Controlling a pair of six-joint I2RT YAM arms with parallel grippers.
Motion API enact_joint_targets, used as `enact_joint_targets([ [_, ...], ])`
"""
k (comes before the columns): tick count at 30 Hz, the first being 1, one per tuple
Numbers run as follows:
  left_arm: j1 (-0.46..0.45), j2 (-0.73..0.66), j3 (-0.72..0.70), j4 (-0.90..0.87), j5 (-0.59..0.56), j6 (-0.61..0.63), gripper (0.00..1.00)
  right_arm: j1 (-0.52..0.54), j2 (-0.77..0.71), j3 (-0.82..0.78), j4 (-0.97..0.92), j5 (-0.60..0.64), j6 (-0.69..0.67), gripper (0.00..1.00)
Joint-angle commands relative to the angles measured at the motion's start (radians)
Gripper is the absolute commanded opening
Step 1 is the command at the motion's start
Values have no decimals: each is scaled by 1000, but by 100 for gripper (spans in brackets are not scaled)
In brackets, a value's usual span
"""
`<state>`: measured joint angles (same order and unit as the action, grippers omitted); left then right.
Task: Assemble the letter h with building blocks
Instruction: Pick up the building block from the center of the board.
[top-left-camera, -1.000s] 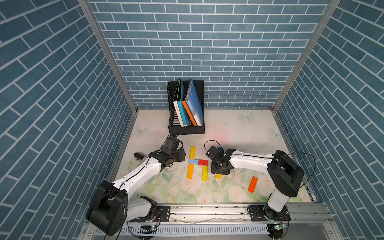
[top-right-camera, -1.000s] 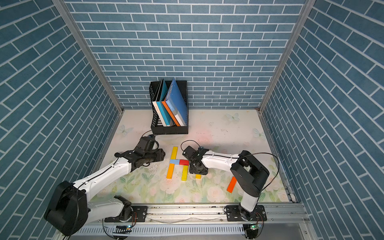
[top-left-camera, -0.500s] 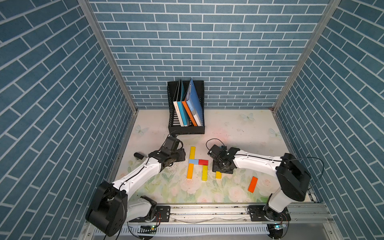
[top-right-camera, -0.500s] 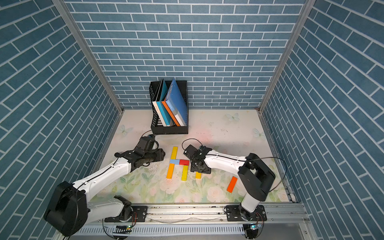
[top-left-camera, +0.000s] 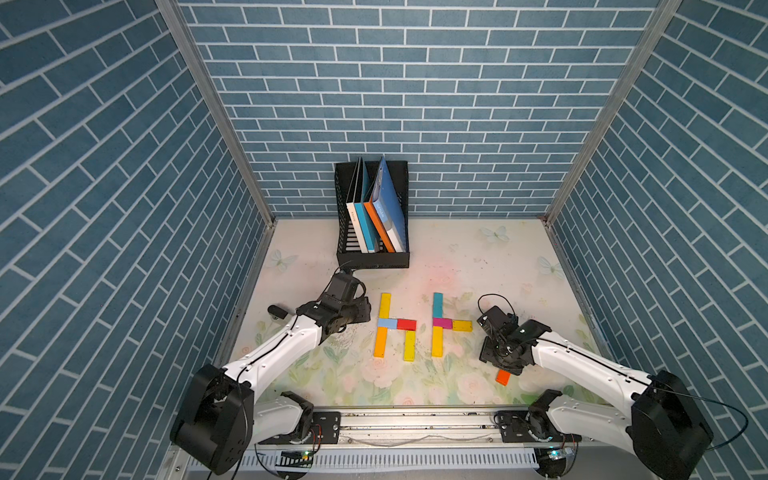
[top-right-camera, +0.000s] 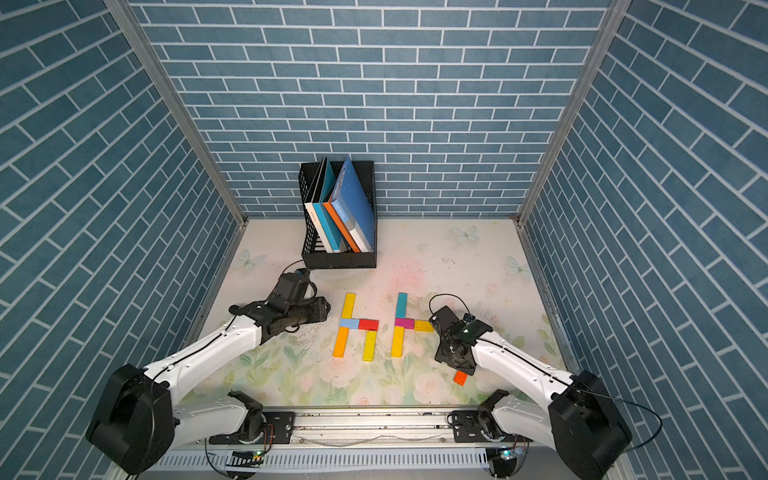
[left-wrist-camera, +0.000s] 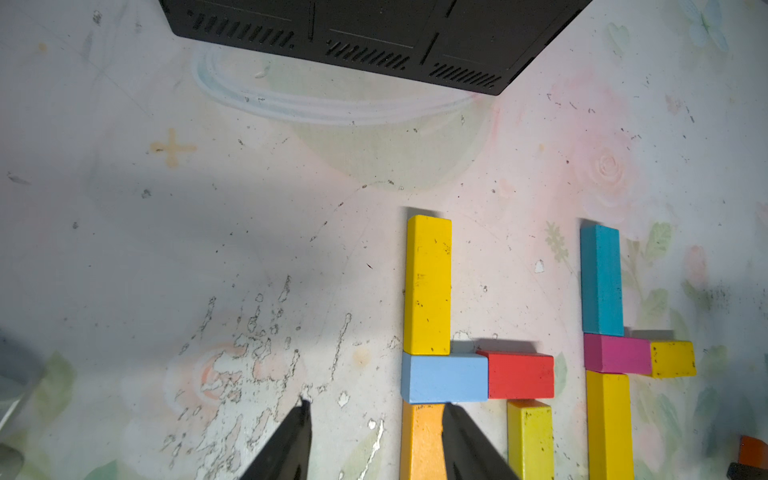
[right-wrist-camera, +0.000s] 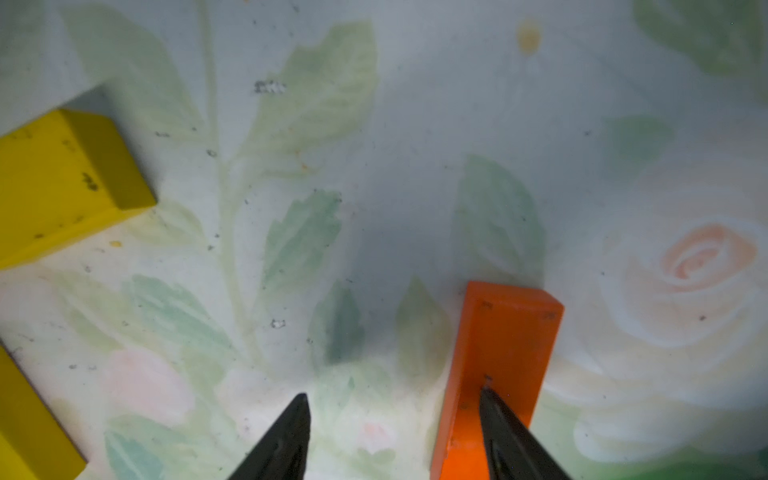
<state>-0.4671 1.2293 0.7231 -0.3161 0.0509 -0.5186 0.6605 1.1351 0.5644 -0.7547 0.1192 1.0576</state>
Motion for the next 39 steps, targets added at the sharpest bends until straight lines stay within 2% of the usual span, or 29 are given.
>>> enact_joint_targets([
  [1, 5, -11, -13, 3, 1, 13, 55, -10, 23, -42, 0, -31, -9, 60],
  [7, 4, -5, -9, 3, 0, 12, 55, -9, -50, 42, -136, 63, 31, 62],
  [11, 4, -3, -9, 5, 0, 13, 55, -14, -107, 73, -201, 101, 50, 68],
  [13, 4, -5, -10, 4, 0, 14, 55, -27, -114, 48, -203, 91, 54, 69],
  [16, 4, -6, -9, 5, 3, 13, 55, -57, -121, -32, -112, 14, 29, 68],
  [22, 5, -11, -10, 3, 4, 14, 55, -93, -69, -109, 15, -62, -27, 57],
  [23, 4, -12, -9, 3, 3, 16, 55, -95, -55, -109, 26, -66, -40, 54],
  [26, 4, -11, -8, 3, 0, 16, 55, -92, -21, -89, 51, -74, -78, 31],
  [29, 4, -8, -8, 5, -2, 16, 55, -74, 18, -41, 72, -102, -164, 24],
  [34, 5, 3, -5, 4, -5, 14, 55, 40, 172, 101, 25, -59, -258, 22],
  [39, 5, 5, -5, 2, -11, 14, 55, 80, 291, 174, 58, -66, -292, 25],
])
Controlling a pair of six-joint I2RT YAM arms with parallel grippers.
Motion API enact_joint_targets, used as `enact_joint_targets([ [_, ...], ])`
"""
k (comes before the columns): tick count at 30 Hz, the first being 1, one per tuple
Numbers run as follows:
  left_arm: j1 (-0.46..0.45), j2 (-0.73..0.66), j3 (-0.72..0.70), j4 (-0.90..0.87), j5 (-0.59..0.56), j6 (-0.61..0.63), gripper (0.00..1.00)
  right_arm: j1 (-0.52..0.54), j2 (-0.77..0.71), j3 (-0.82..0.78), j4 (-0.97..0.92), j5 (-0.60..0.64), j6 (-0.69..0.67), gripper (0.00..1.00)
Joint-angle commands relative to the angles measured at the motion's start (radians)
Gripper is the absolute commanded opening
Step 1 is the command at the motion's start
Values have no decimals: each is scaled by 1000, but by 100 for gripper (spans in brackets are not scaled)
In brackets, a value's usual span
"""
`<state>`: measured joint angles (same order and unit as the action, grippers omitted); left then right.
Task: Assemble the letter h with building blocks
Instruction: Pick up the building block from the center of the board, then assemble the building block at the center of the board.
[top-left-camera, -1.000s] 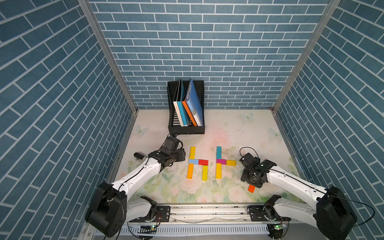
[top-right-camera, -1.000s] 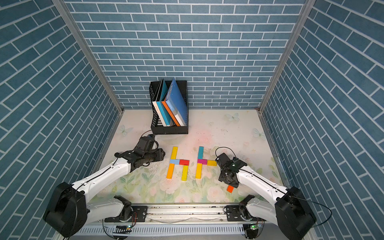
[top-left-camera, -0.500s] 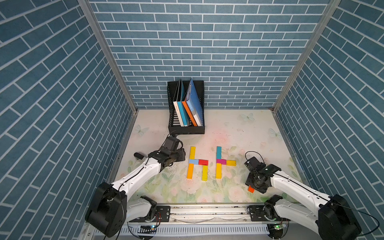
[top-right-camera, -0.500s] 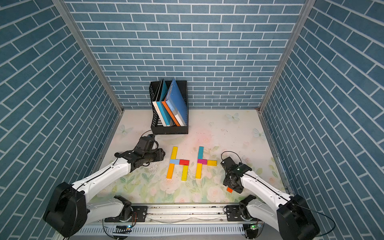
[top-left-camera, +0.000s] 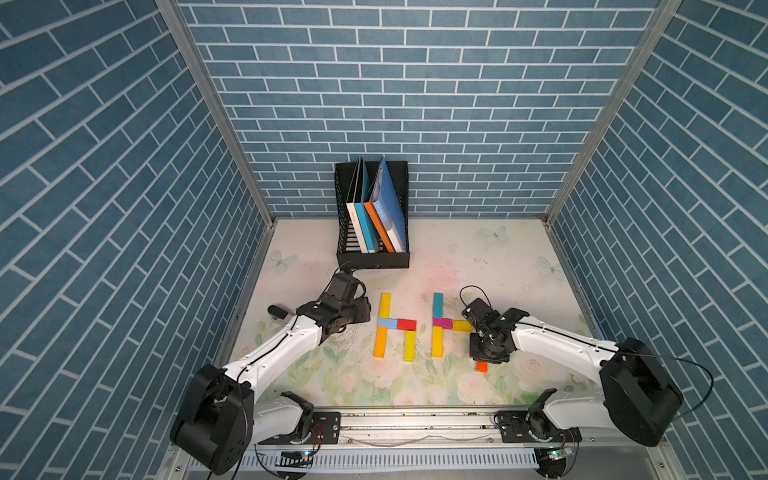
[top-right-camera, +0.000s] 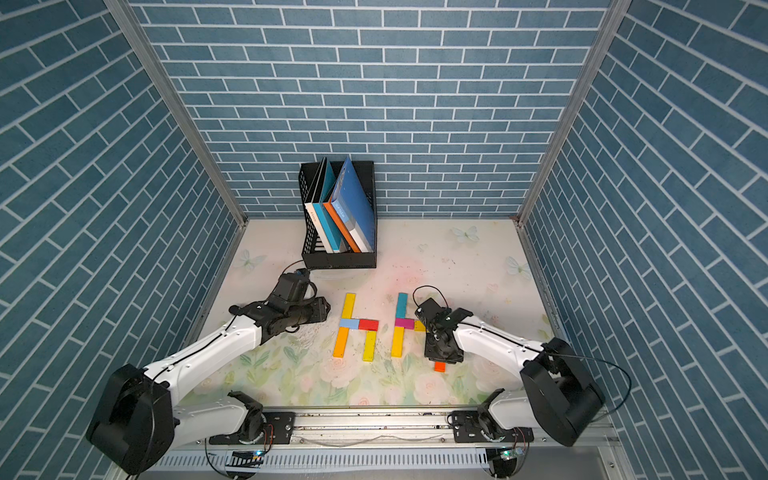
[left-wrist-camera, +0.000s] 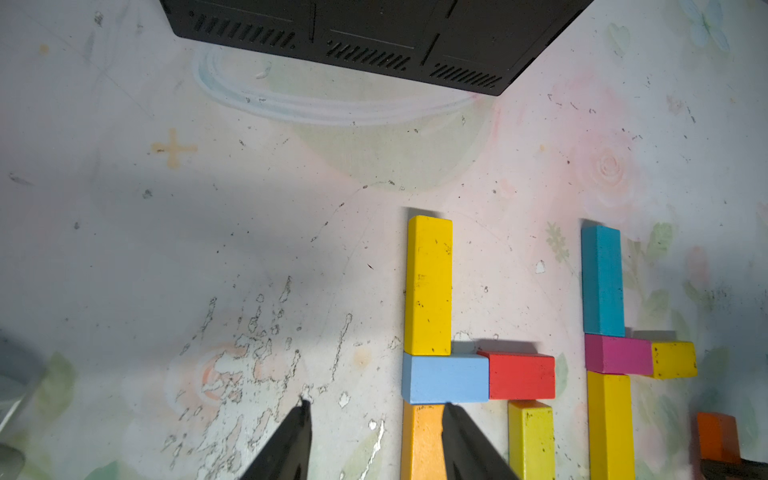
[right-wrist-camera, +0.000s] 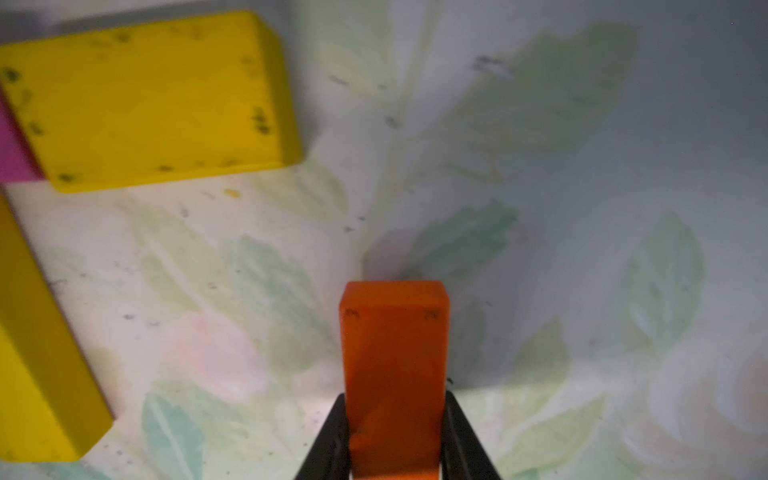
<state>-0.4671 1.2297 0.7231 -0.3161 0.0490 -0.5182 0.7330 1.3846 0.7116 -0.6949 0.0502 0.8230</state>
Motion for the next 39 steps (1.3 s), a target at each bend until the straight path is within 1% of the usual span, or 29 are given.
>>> enact_joint_targets([
  [1, 4, 3, -7, 0, -11, 14, 55, 8, 55, 37, 0, 3, -57, 27],
  [2, 4, 1, -6, 0, -12, 14, 55, 8, 61, 42, 5, 0, -56, 31],
  [5, 4, 1, -8, -3, -14, 14, 55, 8, 61, 49, 25, -17, -51, 50],
  [6, 5, 2, -7, -1, -13, 14, 55, 8, 57, 48, 24, -18, -50, 55],
  [7, 4, 4, -8, -1, -14, 14, 55, 8, 55, 51, 18, -11, -50, 56],
  [8, 4, 4, -6, -1, -14, 14, 55, 8, 53, 51, 16, -5, -49, 56],
  [13, 5, 5, -6, 0, -13, 14, 55, 8, 71, 64, 33, -5, -45, 33],
  [14, 4, 4, -7, 0, -15, 14, 55, 8, 79, 67, 36, -6, -43, 32],
  [23, 4, 4, -7, 0, -12, 14, 55, 8, 140, 114, 64, -22, -42, 30],
  [31, 5, 1, -7, 0, -10, 14, 55, 8, 152, 111, 64, -19, -18, 30],
  [32, 4, 1, -6, 0, -11, 14, 55, 8, 152, 110, 66, -18, -15, 31],
  [33, 5, 1, -7, 0, -11, 14, 55, 8, 152, 108, 69, -21, -15, 34],
  [35, 4, 1, -8, 0, -9, 14, 55, 8, 148, 113, 63, -19, -15, 42],
  [37, 4, 0, -8, 0, -10, 14, 55, 8, 128, 120, 53, -14, -15, 53],
  [39, 4, -1, -8, 0, -9, 14, 55, 7, 100, 131, 48, -12, -18, 59],
])
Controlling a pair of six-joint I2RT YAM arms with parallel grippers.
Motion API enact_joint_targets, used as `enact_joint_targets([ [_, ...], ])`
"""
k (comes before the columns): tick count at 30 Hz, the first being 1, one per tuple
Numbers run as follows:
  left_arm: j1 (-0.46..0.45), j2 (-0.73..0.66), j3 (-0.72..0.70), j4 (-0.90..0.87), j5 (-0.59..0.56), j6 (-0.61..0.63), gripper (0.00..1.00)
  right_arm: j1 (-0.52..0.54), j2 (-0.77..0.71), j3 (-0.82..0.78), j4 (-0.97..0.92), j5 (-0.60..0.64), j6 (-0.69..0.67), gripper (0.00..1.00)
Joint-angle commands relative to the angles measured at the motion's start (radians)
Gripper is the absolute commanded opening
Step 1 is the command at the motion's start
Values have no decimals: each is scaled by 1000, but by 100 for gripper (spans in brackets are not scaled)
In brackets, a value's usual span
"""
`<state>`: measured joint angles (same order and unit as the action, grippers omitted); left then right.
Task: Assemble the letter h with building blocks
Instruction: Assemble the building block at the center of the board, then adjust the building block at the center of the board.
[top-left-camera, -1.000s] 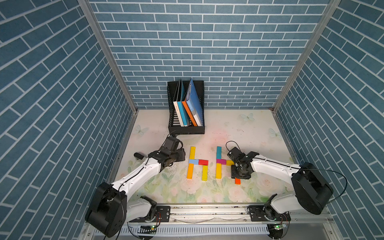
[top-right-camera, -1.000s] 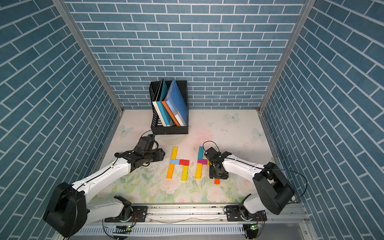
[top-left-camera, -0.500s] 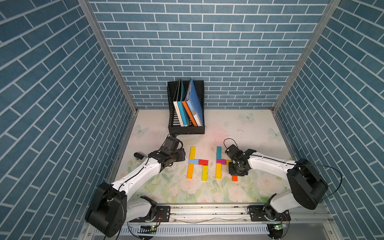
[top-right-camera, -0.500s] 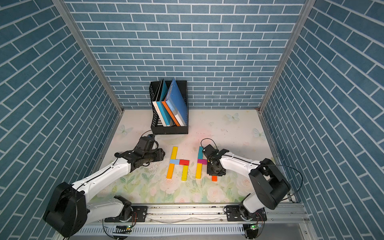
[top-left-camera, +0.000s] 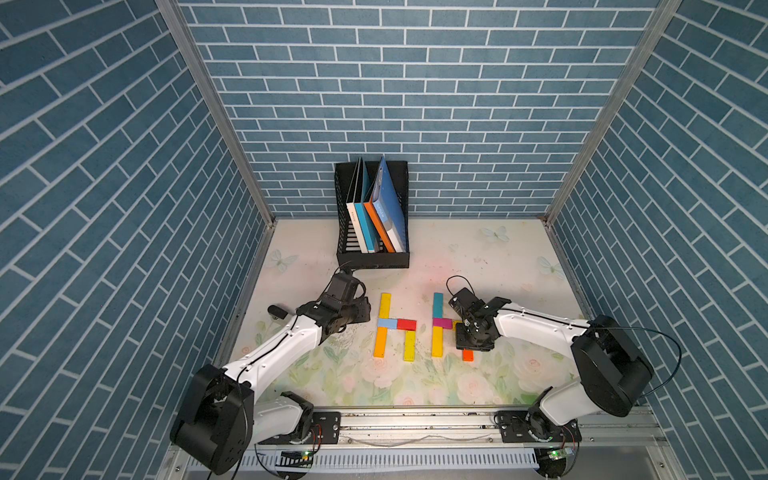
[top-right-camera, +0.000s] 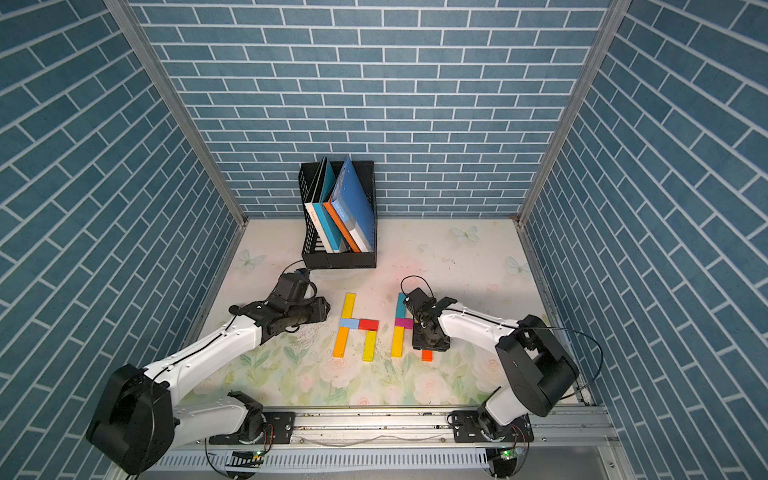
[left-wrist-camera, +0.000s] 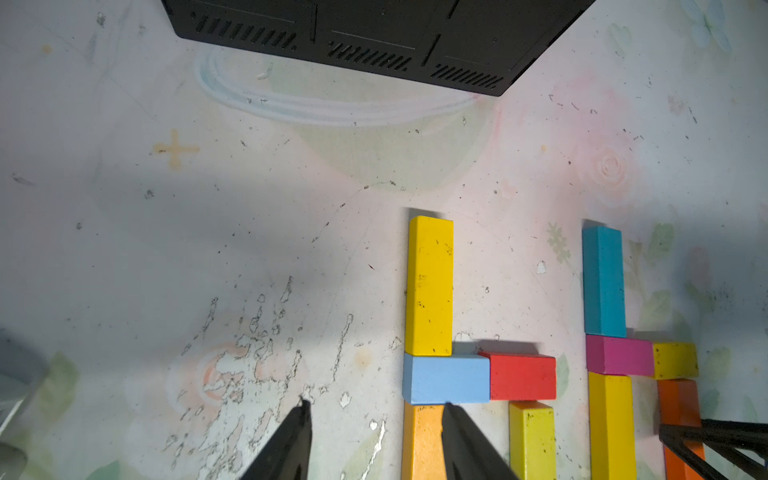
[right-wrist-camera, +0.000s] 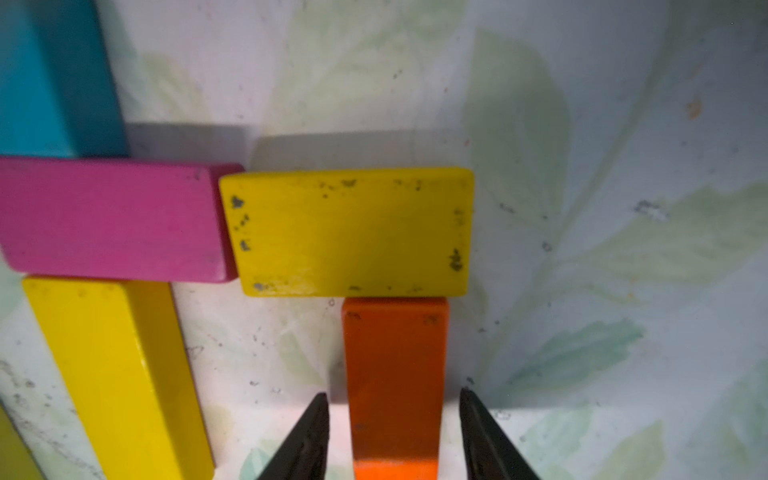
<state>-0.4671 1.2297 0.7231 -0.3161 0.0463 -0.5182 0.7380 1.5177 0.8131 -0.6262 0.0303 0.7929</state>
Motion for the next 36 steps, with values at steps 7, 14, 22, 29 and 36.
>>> enact_joint_targets([
  [7, 5, 0, -8, 2, -3, 14, 55, -65, -87, 53, 2, 2, -5, 80],
  [14, 5, 3, -8, 3, -5, 14, 55, -147, -39, 47, 111, -52, -27, 89],
  [22, 5, 4, -8, 5, -5, 14, 55, -160, 40, 69, 165, -90, -41, 91],
  [29, 4, 10, -7, 6, -2, 16, 55, -158, 56, 65, 205, -127, -41, 91],
  [36, 5, 6, -7, 6, 0, 15, 55, -154, 63, 52, 224, -145, -38, 91],
])
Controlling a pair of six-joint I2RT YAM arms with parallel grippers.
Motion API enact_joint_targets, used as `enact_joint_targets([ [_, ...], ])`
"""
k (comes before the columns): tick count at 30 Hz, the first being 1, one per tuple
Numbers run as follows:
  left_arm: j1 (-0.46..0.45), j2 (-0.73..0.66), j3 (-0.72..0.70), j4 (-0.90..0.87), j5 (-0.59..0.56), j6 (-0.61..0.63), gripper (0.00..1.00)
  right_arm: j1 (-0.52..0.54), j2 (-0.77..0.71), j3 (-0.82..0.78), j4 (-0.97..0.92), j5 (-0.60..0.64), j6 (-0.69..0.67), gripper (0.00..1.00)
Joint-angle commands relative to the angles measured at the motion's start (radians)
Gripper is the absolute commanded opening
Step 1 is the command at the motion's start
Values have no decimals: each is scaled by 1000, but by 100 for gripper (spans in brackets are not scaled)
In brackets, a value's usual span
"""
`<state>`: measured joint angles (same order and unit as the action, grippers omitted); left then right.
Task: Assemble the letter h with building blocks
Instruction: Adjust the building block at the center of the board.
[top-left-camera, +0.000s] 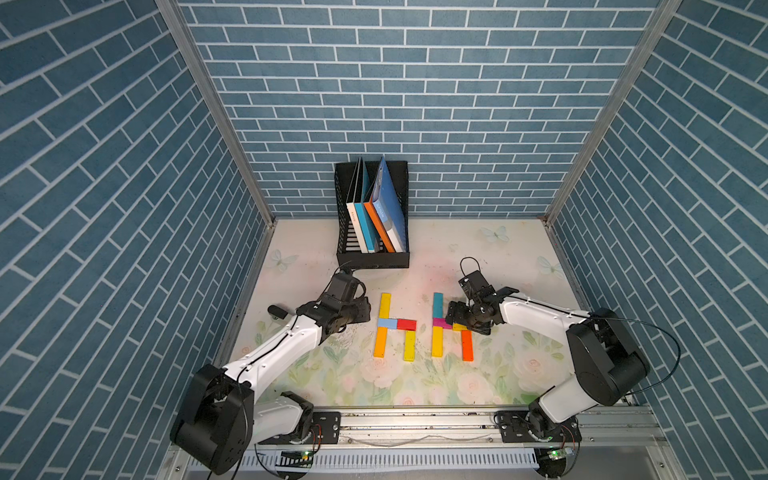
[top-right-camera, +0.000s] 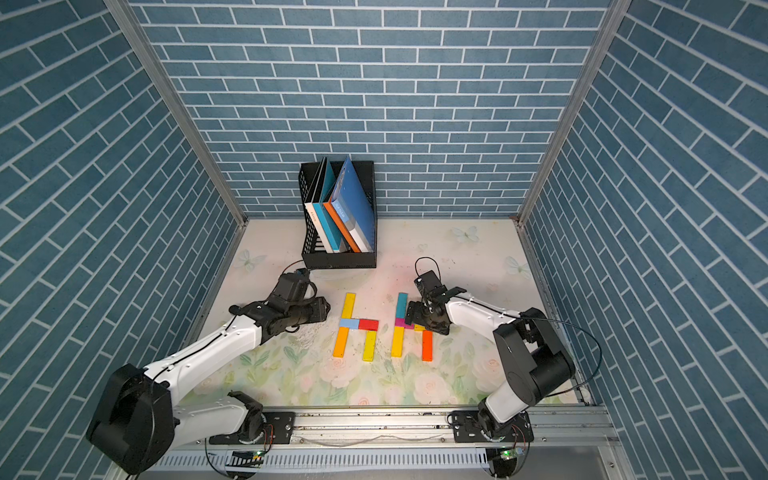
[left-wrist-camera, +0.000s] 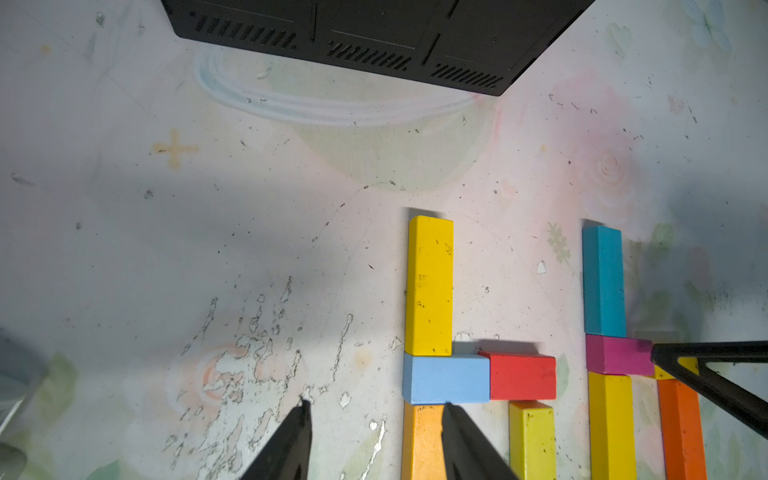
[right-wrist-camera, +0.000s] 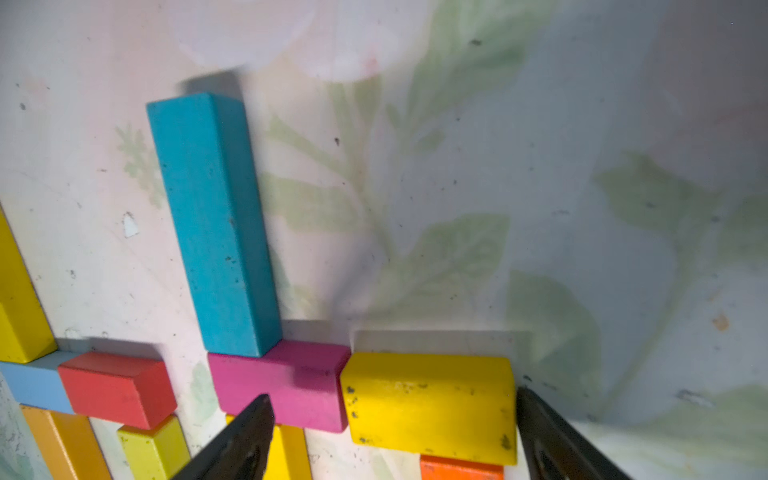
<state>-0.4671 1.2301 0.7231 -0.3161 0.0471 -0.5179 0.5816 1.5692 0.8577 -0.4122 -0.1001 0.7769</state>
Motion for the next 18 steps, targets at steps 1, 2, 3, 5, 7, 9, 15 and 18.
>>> enact_joint_targets([
  [1, 5, 6, -8, 6, -1, 15, 55, 3, 10, 6, 10, -15, -21, 90],
  [2, 4, 5, -6, 8, -1, 15, 55, 2, 8, 4, 10, -15, -19, 90],
  [3, 5, 7, -7, 8, -1, 15, 55, 2, 8, 3, 10, -16, -19, 90],
  [5, 5, 7, -7, 8, -1, 15, 55, 5, 4, 2, 12, -18, -15, 89],
  [7, 4, 6, -7, 8, -1, 15, 55, 5, 3, -3, 15, -20, -9, 89],
  [9, 4, 5, -7, 6, -1, 15, 55, 6, 3, -2, 14, -17, -4, 89],
  [15, 5, 3, -8, 5, -1, 15, 55, 11, -37, 25, -70, 75, 4, 89],
  [18, 4, -1, -8, 5, 0, 15, 55, 35, -75, 26, -131, 117, 13, 90],
])
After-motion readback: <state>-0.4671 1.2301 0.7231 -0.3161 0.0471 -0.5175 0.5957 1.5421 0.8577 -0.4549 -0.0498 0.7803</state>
